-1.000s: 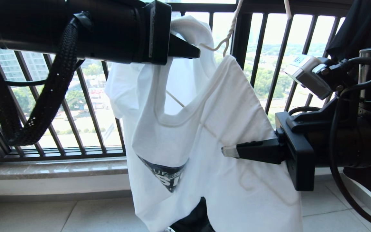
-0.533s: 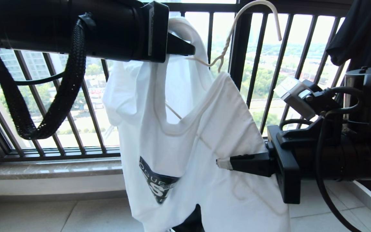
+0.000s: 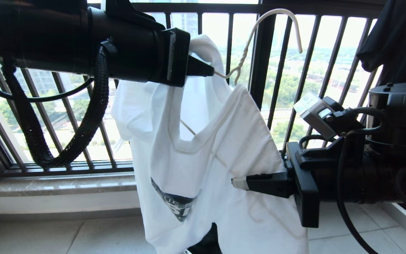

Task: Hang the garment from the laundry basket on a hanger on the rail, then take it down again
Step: Hang the clothes on the clothes rack

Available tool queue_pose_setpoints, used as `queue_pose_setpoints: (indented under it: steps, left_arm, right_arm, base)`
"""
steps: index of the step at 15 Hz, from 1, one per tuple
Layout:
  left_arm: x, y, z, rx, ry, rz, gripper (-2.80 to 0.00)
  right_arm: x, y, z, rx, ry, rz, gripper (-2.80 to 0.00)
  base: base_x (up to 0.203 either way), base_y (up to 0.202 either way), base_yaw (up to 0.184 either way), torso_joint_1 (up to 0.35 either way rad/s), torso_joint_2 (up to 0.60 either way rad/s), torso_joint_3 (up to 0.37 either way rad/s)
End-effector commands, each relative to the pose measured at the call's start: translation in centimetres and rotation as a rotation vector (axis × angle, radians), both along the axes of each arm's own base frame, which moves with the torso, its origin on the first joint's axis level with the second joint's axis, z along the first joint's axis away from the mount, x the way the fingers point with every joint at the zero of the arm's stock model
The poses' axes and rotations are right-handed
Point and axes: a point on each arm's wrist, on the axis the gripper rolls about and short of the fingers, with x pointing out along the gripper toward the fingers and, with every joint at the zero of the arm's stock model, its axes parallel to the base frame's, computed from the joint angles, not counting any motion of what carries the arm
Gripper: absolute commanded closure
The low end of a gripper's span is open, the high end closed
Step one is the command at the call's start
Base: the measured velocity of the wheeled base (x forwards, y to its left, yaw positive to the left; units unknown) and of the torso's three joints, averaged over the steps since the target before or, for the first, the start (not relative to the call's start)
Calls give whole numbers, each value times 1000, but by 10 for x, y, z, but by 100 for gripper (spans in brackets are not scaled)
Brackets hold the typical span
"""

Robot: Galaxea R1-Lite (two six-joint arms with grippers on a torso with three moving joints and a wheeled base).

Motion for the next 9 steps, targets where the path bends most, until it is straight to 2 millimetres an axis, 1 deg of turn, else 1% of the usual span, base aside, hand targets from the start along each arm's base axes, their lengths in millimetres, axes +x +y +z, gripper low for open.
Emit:
queue_pose_setpoints:
  steps: [1, 5, 9]
  left_arm:
    - [-1, 1, -1, 5, 3, 9, 0]
    - [-6, 5, 2, 16, -29, 9, 0]
    - [-16, 12, 4, 23, -34, 12, 0]
  right_arm:
    - [6, 5, -2, 15, -19, 5, 0]
    - [7, 6, 0, 31, -36, 19, 0]
    - [7, 6, -1, 29, -37, 20, 0]
  base:
    - [0, 0, 0, 0, 0, 0]
    - [0, 0, 0, 0, 0, 0]
    - [0, 0, 0, 0, 0, 0]
